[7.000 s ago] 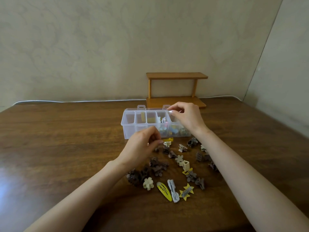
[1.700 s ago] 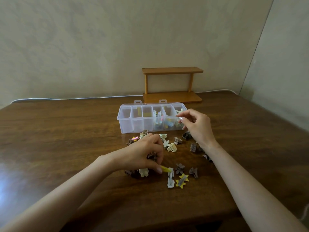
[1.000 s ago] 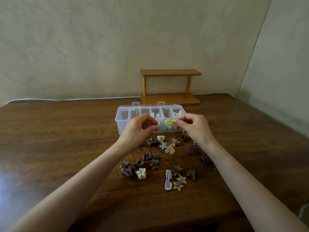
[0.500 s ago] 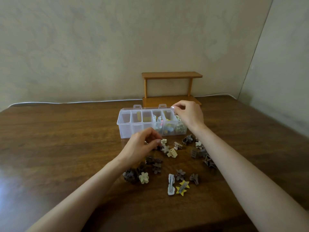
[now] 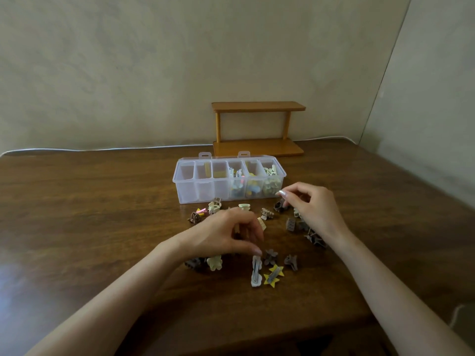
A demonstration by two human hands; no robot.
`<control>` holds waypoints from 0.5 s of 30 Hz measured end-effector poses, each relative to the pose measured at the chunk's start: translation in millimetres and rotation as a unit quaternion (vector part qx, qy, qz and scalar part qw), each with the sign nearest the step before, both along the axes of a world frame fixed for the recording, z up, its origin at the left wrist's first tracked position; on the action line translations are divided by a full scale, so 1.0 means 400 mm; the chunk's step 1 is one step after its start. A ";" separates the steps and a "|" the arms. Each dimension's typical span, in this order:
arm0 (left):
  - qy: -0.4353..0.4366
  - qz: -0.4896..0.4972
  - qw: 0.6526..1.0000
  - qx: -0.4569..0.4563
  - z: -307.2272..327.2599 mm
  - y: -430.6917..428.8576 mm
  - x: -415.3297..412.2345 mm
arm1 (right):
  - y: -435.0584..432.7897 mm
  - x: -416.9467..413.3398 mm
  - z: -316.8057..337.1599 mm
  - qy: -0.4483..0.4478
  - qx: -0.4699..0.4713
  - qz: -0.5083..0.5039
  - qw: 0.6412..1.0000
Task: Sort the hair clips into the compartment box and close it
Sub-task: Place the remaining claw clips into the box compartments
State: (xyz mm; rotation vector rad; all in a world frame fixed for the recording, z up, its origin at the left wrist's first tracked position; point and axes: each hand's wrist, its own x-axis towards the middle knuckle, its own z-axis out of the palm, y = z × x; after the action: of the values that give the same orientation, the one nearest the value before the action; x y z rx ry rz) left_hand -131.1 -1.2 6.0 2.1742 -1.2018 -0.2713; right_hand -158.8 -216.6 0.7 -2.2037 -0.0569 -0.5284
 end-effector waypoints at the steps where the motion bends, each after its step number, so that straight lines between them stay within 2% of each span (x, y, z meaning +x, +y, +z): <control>1: -0.011 -0.025 0.999 0.040 -0.002 0.000 -0.002 | 0.002 -0.011 0.001 0.001 0.002 0.013 1.000; 4: -0.035 -0.056 0.992 0.111 -0.005 -0.002 -0.006 | 0.007 -0.039 -0.004 -0.002 -0.001 0.039 0.999; 15: -0.076 -0.070 0.986 0.128 0.000 -0.012 -0.023 | -0.010 -0.047 -0.031 -0.023 0.029 0.001 0.999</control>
State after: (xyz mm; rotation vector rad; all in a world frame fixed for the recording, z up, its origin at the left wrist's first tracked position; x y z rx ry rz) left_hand -140.5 -5.9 5.8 2.3669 -1.4794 -0.3411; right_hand -177.5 -220.7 -11.6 -2.1344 -0.0670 -0.5740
